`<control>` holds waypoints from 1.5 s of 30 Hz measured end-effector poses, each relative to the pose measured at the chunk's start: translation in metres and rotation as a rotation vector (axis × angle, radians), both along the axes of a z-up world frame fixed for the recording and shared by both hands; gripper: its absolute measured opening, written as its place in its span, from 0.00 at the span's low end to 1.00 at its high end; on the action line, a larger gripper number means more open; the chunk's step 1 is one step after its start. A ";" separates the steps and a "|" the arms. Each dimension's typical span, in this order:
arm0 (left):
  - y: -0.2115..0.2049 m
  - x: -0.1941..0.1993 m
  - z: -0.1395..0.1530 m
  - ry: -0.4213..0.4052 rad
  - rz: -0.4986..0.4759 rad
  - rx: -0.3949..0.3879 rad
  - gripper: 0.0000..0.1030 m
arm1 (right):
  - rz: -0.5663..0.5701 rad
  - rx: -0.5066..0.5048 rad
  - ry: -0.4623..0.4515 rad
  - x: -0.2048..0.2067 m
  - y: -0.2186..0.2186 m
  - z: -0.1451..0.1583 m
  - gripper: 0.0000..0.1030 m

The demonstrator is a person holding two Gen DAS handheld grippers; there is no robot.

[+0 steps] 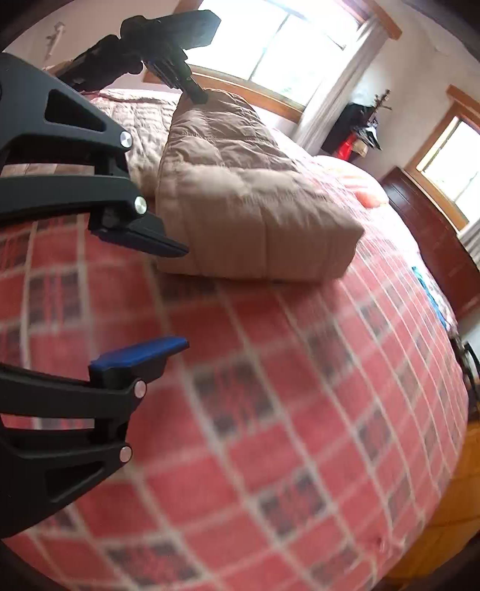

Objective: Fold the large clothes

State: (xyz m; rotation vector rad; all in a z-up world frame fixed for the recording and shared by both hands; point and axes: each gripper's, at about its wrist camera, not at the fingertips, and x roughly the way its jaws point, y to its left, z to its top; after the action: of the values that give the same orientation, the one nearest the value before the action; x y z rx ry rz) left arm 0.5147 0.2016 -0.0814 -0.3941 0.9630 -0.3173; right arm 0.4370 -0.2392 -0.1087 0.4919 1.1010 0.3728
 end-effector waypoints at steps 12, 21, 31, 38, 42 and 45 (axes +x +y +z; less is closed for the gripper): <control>0.149 -0.023 0.000 0.010 0.260 0.050 0.03 | 0.163 0.045 0.026 0.040 0.090 0.005 0.44; 0.202 -0.022 -0.041 0.097 0.326 0.059 0.03 | 0.229 -0.036 0.057 0.051 0.122 -0.008 0.28; 0.196 -0.016 -0.072 0.124 0.299 0.168 0.08 | 0.207 -0.198 0.072 0.050 0.136 -0.001 0.31; 0.213 -0.052 -0.017 0.019 0.402 0.219 0.28 | 0.188 -0.279 -0.063 0.024 0.138 0.064 0.44; 0.186 -0.051 0.004 -0.018 0.318 0.225 0.28 | 0.271 -0.262 -0.061 0.019 0.182 0.083 0.41; 0.165 -0.039 -0.003 0.009 0.271 0.232 0.29 | 0.321 -0.278 -0.021 0.025 0.224 0.072 0.34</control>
State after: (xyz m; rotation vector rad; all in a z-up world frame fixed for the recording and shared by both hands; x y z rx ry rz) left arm 0.4760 0.3667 -0.0840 -0.3085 0.9304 0.0429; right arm 0.4619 -0.0150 -0.0369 0.0631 1.1919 0.4941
